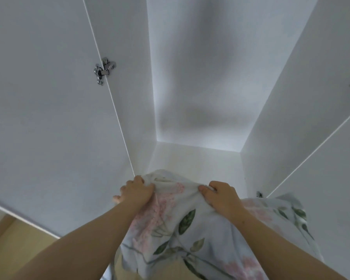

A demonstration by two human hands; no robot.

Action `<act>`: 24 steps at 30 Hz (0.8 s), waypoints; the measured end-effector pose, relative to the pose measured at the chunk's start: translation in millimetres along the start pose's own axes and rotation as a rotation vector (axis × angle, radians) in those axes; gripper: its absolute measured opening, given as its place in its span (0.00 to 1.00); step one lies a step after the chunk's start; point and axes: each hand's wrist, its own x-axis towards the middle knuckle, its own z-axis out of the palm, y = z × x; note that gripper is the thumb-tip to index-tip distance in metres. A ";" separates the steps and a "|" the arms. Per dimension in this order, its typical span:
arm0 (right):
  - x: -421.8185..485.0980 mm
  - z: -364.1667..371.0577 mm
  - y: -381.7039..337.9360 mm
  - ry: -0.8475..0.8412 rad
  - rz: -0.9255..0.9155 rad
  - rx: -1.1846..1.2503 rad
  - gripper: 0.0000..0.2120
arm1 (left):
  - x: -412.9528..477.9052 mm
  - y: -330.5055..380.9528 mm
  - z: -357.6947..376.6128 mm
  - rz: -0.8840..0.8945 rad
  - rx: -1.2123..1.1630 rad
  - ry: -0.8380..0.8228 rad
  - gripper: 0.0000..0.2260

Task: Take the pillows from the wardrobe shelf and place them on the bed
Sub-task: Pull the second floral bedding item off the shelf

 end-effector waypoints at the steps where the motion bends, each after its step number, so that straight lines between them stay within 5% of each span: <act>1: 1.2 0.7 -1.8 0.006 0.008 0.015 0.22 | 5.2 -4.9 -1.7 -0.082 -0.073 -0.030 0.28; 7: 4.4 0.9 -10.0 0.014 0.002 0.062 0.21 | 20.7 -9.7 -19.3 -0.395 -0.794 -0.220 0.49; 10: 4.9 -2.8 -9.8 0.041 0.009 0.072 0.21 | 21.1 -8.6 -29.2 -0.366 -0.783 -0.347 0.39; 15: 6.6 -11.3 -3.7 0.025 0.068 -0.052 0.21 | 16.0 14.3 -46.8 -0.259 -0.752 -0.309 0.32; 20: 1.8 -16.6 5.0 -0.079 0.135 -0.233 0.22 | 1.1 54.1 -69.9 -0.025 -0.823 -0.282 0.23; 24: 0.0 -17.0 -9.5 -0.173 0.073 -0.412 0.14 | -13.5 83.0 -76.8 0.210 -0.744 -0.297 0.22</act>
